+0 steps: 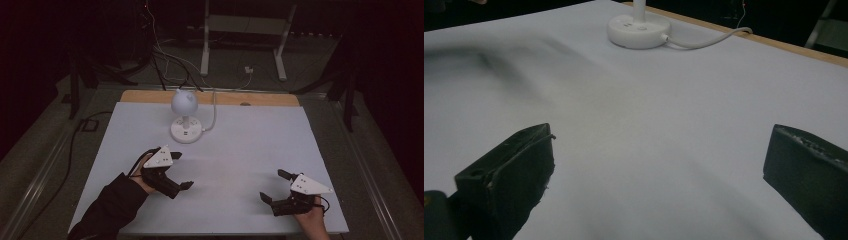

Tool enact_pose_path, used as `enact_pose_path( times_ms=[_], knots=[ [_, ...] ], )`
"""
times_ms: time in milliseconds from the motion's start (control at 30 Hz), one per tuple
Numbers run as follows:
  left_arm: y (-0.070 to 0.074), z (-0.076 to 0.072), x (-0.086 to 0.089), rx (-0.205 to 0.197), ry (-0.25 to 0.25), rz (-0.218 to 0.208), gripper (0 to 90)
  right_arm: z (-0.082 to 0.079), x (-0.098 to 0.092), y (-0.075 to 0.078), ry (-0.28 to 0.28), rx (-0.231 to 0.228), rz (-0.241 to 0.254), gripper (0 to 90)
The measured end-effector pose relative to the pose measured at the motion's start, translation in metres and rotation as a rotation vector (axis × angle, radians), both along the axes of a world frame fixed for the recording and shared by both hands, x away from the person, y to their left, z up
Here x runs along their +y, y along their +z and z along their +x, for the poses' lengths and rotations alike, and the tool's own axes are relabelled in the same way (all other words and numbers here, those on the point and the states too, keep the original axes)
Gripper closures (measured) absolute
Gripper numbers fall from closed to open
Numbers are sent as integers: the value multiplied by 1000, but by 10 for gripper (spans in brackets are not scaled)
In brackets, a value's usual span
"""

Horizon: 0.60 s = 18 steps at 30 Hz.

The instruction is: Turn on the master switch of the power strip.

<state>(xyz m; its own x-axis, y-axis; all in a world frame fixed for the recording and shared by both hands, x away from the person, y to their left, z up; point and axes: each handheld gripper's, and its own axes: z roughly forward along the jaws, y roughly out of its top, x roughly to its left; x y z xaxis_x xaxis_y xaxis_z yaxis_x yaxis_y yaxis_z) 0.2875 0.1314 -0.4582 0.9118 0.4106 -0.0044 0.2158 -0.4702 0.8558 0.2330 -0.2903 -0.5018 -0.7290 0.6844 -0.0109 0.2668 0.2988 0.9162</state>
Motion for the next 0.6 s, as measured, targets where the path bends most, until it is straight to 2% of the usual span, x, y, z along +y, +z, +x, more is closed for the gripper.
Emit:
enact_pose_path(
  times_ms=[600],
  knots=[
    [7, 26, -12, 3, 70, -29, 3, 0, 0, 0, 0, -2, -1, 0]
  ],
)
